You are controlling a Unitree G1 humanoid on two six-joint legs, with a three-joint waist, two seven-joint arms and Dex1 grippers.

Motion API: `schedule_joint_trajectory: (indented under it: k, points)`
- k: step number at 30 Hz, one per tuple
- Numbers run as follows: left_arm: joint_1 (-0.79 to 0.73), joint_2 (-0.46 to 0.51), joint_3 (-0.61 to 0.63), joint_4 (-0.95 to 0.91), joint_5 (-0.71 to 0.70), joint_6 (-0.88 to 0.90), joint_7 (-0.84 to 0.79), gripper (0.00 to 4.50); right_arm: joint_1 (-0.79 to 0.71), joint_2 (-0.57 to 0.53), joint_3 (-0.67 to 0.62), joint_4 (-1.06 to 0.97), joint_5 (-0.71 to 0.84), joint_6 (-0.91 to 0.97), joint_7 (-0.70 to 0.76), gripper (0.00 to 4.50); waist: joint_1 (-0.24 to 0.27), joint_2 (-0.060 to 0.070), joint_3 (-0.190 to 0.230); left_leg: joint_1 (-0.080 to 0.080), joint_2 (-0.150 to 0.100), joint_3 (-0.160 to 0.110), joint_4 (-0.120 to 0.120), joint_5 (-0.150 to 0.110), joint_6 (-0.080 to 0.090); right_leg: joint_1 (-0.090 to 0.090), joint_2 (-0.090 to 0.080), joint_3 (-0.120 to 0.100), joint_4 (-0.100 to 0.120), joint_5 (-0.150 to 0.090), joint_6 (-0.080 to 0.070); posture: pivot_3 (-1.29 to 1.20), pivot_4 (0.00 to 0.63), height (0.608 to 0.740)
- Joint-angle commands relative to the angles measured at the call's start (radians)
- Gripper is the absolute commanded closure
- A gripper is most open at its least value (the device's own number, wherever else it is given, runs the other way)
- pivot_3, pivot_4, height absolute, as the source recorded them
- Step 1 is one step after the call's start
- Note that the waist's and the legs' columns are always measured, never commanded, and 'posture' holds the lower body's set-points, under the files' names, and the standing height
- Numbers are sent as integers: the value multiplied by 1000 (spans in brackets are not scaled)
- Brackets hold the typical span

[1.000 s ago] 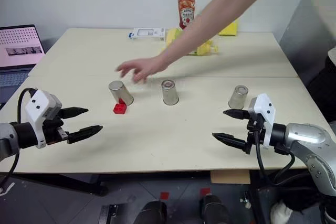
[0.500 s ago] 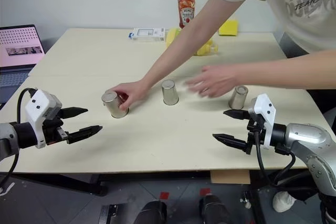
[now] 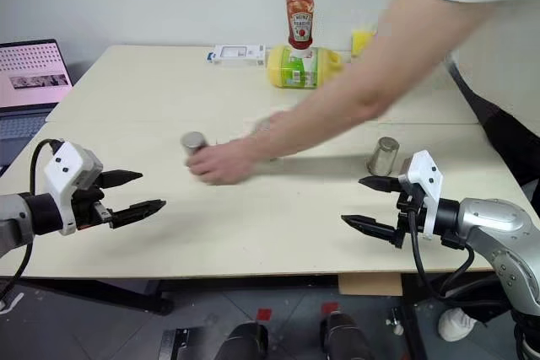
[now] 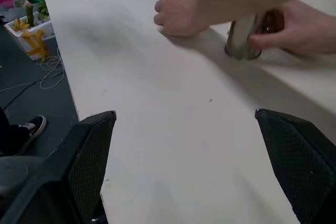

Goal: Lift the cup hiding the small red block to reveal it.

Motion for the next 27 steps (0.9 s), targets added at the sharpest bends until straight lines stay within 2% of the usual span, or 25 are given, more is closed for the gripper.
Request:
schedule_joint_trajectory:
  k: [1,5,12,20,27]
  points:
    - [-35,7,-10,-8,-3,-16,-4,66,-9,8,-15,-37,10,1,-22,0,0,0,0,0,0,0,0,0,0,0,0,0,0,0,0,0,150,740]
    - [-61,1,-32,-8,-6,-17,-3,66,-21,20,-9,-41,12,11,-46,0,0,0,0,0,0,0,0,0,0,0,0,0,0,0,0,0,150,740]
    - [-109,-9,-71,-4,-10,-15,-3,66,-103,109,57,-23,0,31,-135,0,-1,0,0,0,0,0,0,0,0,0,0,0,0,0,0,0,150,740]
    - [-141,-8,-98,11,-7,-24,-10,66,-368,322,298,160,-222,46,-306,0,-6,0,0,0,0,0,0,0,0,-1,1,0,1,1,-1,0,150,740]
    - [-136,-7,-95,16,-1,-26,-12,66,-601,541,377,493,-365,11,-404,0,-9,0,0,-2,0,0,0,0,0,-3,1,0,1,1,-1,0,150,740]
